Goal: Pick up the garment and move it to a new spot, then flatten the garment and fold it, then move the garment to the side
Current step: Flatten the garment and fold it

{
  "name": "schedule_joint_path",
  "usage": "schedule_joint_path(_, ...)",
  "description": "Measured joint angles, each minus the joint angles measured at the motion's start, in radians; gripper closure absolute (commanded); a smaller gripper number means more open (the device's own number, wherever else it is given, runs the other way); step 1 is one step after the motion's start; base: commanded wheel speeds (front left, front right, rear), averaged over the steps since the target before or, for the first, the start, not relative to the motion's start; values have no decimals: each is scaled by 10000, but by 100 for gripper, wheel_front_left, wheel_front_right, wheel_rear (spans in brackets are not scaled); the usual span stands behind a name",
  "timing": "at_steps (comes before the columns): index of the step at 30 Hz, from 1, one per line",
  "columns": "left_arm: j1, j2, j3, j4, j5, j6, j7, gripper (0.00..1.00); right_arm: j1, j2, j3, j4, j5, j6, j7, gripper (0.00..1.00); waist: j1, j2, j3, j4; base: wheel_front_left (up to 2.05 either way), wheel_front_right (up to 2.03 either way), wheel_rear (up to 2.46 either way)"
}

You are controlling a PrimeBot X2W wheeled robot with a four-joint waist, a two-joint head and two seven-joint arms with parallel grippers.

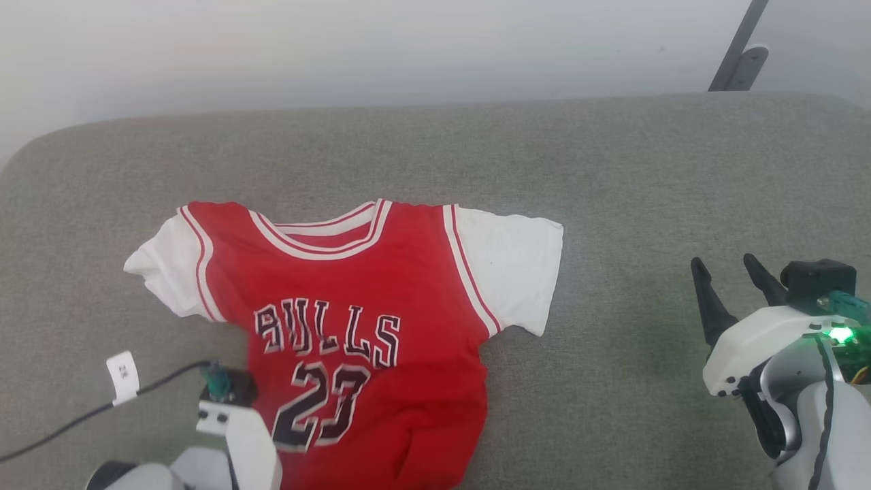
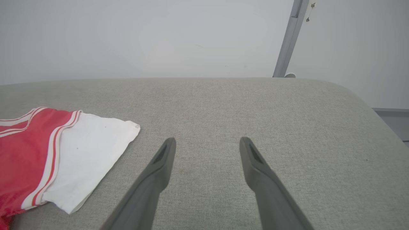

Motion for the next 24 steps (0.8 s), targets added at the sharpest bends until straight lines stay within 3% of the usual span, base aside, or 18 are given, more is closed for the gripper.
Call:
schedule_joint_path(5, 395, 226, -4, -433, -314, 564, 535, 100, -3, 13, 50, 25, 2, 0, 2, 0, 1, 0, 36, 19, 0, 0, 0)
schedule_joint_path(9, 496, 384, -58, -508, -299, 642, 631, 100, -34, 2, 92, 111, 50, 0, 0, 0, 0, 0, 67, -27, 0, 0, 0)
schedule_joint_path(10, 494, 334, 12, -529, -305, 596, 497, 88, -48, -2, 98, 119, 50, 0, -4, 0, 0, 0, 71, -38, 0, 0, 0)
schedule_joint_path(11, 493, 261, 102, -525, -311, 589, 311, 55, -54, -8, 100, 127, 52, 0, -12, 0, 0, 0, 71, -48, 0, 0, 0)
schedule_joint_path(12, 488, 198, 213, -497, -324, 598, 146, 55, -55, -12, 102, 142, 54, 0, -13, 0, 0, 0, 65, -55, 0, 0, 0)
schedule_joint_path(13, 484, 182, 274, -483, -362, 589, 65, 36, -55, -15, 107, 161, 54, 0, -17, 0, 0, 0, 54, -63, 0, 0, 0)
schedule_joint_path(14, 483, 194, 330, -481, -391, 523, -8, 0, -58, -15, 109, 176, 58, 0, -38, 0, 1, 0, 43, -72, 0, 0, 0)
schedule_joint_path(19, 325, 228, 1001, -683, -662, 537, -407, 0, -66, -33, 127, 176, 67, 0, -161, 0, 0, 0, -21, -94, 0, 0, 0)
schedule_joint_path(24, -112, 658, 1845, -915, -947, 662, -596, 0, -113, -50, 230, 90, 67, 0, -234, 0, 0, 0, 1, -108, 0, 0, 0)
